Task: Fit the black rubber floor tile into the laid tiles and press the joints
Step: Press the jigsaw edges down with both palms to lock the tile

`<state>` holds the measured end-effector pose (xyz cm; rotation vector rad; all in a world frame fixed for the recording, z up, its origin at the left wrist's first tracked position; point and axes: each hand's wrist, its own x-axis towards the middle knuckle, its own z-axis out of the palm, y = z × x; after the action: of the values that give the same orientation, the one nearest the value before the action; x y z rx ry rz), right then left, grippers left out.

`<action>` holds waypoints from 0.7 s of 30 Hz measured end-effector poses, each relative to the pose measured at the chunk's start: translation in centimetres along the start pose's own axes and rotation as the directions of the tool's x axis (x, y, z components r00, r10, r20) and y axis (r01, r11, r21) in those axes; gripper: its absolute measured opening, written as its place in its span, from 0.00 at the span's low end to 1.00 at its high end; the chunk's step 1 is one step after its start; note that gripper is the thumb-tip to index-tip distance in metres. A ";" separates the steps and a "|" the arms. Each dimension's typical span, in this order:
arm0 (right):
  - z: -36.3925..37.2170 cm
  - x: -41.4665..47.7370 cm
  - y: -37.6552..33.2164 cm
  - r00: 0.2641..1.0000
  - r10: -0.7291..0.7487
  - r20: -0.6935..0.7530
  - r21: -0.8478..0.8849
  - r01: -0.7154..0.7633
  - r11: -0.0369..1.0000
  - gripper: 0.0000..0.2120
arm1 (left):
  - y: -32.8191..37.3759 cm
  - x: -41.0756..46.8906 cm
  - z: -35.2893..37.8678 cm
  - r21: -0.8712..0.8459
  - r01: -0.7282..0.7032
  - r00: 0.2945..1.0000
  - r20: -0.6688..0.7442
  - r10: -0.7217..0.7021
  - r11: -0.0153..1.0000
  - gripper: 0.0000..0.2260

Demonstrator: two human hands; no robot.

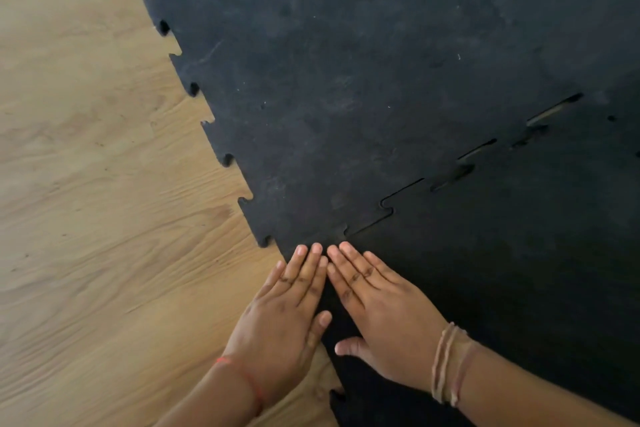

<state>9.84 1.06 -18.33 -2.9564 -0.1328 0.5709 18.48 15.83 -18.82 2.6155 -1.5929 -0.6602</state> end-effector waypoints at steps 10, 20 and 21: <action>-0.3 -2.2 5.1 0.979 0.170 0.116 0.036 -0.175 0.984 0.52 | 0.1 1.0 -1.8 0.065 -0.078 0.997 -0.003 0.079 0.995 0.29; 0.1 -1.4 6.7 0.968 0.201 0.153 0.034 -0.208 0.978 0.62 | 0.0 2.2 -0.6 -0.049 -0.093 0.972 0.211 0.101 0.994 0.34; 0.3 -1.2 6.9 0.968 0.199 0.150 0.037 -0.207 0.978 0.62 | 0.0 2.4 -0.5 -0.059 -0.086 0.971 0.217 0.097 0.994 0.34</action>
<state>9.09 -5.81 -19.12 -2.8940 0.1720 0.8039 19.62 13.73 -19.16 2.4897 -1.7151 -0.9997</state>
